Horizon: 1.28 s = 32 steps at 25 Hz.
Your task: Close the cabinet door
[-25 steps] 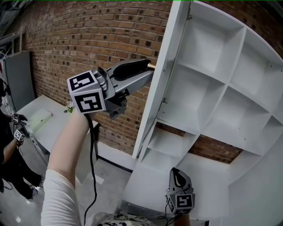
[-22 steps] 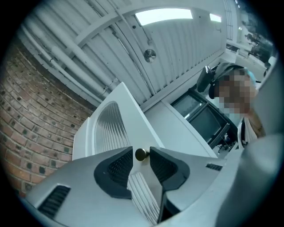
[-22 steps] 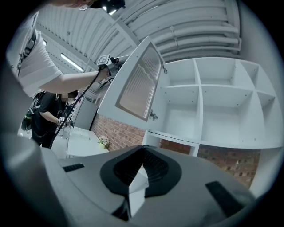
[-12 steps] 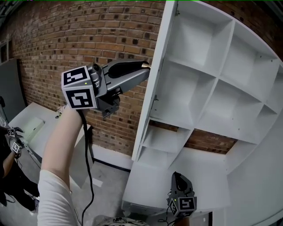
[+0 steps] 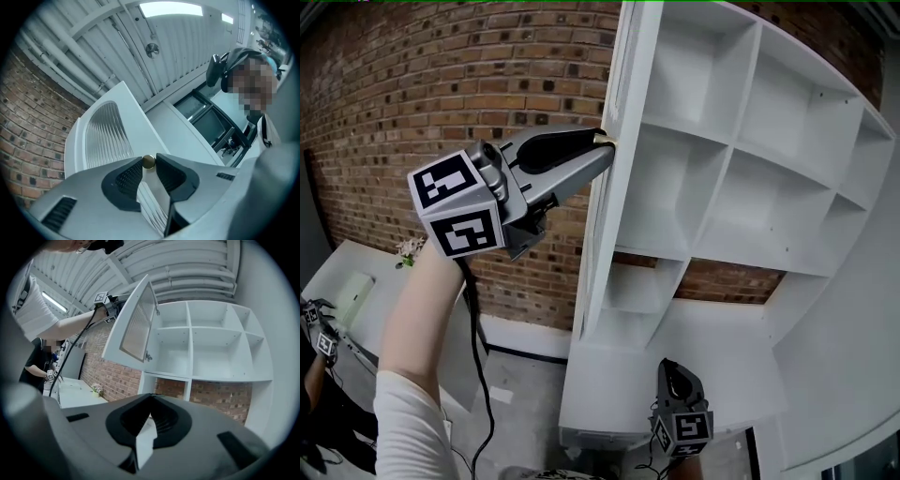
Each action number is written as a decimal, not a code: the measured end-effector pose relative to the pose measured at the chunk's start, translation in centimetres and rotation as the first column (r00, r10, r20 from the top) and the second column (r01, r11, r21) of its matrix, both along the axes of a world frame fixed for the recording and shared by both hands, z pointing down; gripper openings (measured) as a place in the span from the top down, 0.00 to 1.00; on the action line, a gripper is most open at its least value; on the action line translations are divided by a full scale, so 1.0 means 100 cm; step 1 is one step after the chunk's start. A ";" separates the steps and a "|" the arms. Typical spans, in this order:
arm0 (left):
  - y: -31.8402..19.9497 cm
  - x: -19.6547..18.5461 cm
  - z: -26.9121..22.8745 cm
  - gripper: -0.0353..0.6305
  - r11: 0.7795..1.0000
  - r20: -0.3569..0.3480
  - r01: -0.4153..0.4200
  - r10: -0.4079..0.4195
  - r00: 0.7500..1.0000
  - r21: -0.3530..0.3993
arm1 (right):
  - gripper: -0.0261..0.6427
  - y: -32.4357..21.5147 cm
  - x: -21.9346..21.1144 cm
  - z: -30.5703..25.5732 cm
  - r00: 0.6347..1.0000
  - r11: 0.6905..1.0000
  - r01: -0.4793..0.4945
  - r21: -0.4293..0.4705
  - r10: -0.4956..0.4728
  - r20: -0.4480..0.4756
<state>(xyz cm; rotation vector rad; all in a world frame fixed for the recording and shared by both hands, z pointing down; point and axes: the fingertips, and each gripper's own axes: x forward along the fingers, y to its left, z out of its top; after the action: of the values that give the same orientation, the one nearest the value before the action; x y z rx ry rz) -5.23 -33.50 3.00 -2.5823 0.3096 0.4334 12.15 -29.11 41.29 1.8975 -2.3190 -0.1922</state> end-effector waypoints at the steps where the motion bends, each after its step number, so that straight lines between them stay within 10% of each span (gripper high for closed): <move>1: 0.000 0.004 0.000 0.79 1.000 0.001 0.014 -0.014 1.000 0.001 | 0.95 0.001 -0.001 -0.002 1.000 1.000 0.000 0.003 0.000 -0.004; 20: 0.002 0.076 0.002 0.80 0.987 0.059 0.138 -0.143 0.988 0.082 | 0.95 -0.028 0.051 -0.032 0.998 0.995 0.069 0.065 -0.069 -0.007; 32: -0.017 0.153 -0.001 0.80 0.938 0.032 0.329 -0.334 0.942 0.107 | 0.95 -0.062 0.133 -0.049 0.997 0.991 0.080 0.106 -0.079 -0.010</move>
<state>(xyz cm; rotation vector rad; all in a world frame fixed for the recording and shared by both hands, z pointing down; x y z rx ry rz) 10.05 -35.23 2.89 -2.3765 0.6764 0.2541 25.45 -35.32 36.39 1.8495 -2.4279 -0.3362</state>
